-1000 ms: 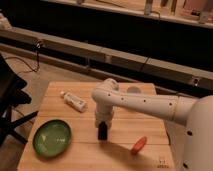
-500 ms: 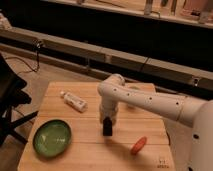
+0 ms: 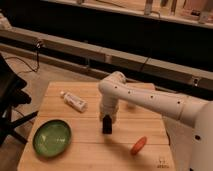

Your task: Place the eraser on the white sponge

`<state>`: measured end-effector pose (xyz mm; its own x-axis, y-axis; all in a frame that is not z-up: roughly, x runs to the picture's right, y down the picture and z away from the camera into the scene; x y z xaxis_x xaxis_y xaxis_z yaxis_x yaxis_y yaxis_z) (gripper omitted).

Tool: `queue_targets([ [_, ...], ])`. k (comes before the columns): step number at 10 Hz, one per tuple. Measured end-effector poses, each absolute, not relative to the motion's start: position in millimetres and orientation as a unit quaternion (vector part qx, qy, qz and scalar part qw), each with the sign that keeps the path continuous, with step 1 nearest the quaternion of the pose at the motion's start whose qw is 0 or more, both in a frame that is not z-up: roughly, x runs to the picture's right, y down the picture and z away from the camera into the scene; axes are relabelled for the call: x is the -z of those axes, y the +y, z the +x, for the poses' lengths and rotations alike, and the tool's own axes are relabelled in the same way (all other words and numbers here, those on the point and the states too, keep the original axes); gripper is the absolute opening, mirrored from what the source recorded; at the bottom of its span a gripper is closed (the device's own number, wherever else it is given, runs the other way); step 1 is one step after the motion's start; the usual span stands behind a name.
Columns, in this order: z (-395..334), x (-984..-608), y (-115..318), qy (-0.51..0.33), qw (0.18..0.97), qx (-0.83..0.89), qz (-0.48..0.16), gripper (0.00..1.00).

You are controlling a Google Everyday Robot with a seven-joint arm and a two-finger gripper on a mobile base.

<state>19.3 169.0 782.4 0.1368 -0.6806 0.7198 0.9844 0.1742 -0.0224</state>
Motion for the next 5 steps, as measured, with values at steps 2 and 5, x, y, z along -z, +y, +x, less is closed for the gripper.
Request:
queue_targets([
  [2,15.1,-779.0,163.7,-0.285,0.714,0.592,-0.240,0.11],
  [5,14.6,-772.4,145.1,-0.270,0.727,0.597,-0.205,0.11],
])
